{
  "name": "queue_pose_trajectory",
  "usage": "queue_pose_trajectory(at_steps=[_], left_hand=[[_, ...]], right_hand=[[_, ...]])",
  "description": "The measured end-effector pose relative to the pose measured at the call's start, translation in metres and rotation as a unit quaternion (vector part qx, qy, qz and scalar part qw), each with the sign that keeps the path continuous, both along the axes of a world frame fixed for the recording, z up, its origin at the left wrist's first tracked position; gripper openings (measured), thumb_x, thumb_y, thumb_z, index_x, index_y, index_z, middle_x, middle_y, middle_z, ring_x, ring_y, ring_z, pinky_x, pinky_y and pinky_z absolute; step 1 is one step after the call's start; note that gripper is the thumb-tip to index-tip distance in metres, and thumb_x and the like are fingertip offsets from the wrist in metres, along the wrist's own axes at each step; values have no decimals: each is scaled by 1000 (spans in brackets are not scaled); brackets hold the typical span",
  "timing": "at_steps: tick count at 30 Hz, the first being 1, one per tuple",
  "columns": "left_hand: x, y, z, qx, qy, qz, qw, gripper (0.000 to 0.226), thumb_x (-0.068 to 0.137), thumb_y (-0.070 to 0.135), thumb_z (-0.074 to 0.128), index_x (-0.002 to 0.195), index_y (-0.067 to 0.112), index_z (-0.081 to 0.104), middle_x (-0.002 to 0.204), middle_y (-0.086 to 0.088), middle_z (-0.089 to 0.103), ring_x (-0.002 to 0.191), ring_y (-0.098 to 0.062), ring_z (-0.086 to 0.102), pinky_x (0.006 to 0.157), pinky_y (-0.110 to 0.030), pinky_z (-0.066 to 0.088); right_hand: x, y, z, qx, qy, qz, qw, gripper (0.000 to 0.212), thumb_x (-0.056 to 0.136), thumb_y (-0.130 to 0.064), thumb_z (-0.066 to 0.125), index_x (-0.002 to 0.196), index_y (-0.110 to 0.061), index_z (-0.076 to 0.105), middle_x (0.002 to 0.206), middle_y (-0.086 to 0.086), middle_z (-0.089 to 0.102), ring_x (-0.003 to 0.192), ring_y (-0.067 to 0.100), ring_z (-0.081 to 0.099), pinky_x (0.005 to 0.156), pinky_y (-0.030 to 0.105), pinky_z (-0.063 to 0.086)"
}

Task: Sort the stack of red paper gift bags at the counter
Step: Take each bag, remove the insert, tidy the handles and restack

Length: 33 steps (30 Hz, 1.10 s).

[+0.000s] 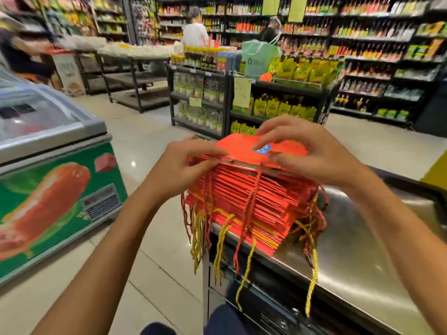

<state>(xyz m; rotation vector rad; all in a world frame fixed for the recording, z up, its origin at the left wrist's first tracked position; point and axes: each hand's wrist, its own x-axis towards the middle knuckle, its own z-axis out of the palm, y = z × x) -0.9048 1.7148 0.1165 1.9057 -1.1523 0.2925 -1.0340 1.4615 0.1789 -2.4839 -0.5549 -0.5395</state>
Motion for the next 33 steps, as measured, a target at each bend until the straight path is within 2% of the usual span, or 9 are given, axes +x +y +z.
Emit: queue_pose_trajectory(at_steps=[4, 7, 13, 18, 20, 24, 26, 29, 33], left_hand=[[-13, 0, 0, -18, -36, 3, 999, 20, 95, 9, 71, 113, 14, 79, 113, 5, 75, 109, -3, 67, 95, -18, 51], [-14, 2, -4, -12, -19, 11, 1000, 21, 94, 10, 71, 113, 16, 79, 115, 7, 74, 110, 4, 65, 92, -8, 46], [-14, 4, -17, -27, -2, 29, 999, 20, 95, 18, 72, 113, 21, 79, 116, 10, 74, 117, 4, 63, 99, -12, 47], [-22, 4, -20, -70, -21, 39, 997, 17, 93, 20, 74, 109, 18, 81, 113, 9, 76, 113, 1, 66, 102, -20, 49], [-26, 7, -22, -83, -15, 39, 996, 16, 93, 20, 75, 109, 19, 81, 113, 9, 76, 114, -2, 67, 102, -26, 51], [-34, 16, -25, -98, 5, 34, 995, 18, 92, 23, 74, 109, 20, 80, 114, 11, 75, 118, -6, 66, 103, -36, 53], [-38, 19, -26, -101, 12, 35, 994, 18, 92, 19, 76, 110, 20, 80, 115, 11, 75, 119, -6, 66, 104, -38, 52], [-41, 20, -27, -108, 13, 36, 993, 18, 92, 20, 76, 109, 18, 80, 115, 10, 75, 121, -8, 65, 105, -37, 51], [-48, 19, -25, -110, 21, 47, 993, 22, 91, 34, 75, 106, 18, 79, 113, 10, 74, 119, -10, 66, 101, -34, 52]], right_hand=[[-5, 18, 15, -220, 64, 104, 968, 29, 90, -44, 74, 119, -39, 73, 132, -12, 54, 127, 4, 48, 106, 30, 40], [8, 23, 12, -293, 80, 89, 948, 21, 87, -44, 77, 109, -42, 74, 123, -17, 51, 114, 2, 46, 97, 38, 47], [18, 12, 3, -199, 70, 100, 972, 12, 88, -26, 81, 97, -34, 78, 97, -15, 61, 87, 10, 61, 72, 29, 49], [33, -8, 6, 106, 85, 35, 990, 15, 81, -3, 82, 88, -16, 78, 85, 8, 73, 71, 17, 65, 66, 32, 52], [42, -19, 5, 162, 69, 2, 984, 16, 82, 0, 80, 88, -15, 77, 88, 13, 74, 71, 19, 65, 67, 34, 53], [49, -33, 6, 23, 137, -23, 990, 20, 87, -9, 80, 100, -24, 78, 98, 7, 74, 90, 25, 71, 86, 53, 56], [46, -29, 6, -62, 146, -13, 987, 27, 89, -13, 78, 108, -32, 75, 111, -6, 71, 107, 12, 67, 97, 49, 53], [33, -14, 12, -65, 122, 53, 989, 38, 88, -15, 75, 123, -31, 71, 134, -14, 61, 131, 9, 55, 110, 40, 45], [19, 10, 15, -58, 183, 149, 970, 33, 88, -21, 80, 121, -21, 75, 131, -9, 66, 128, 16, 59, 106, 32, 46]])
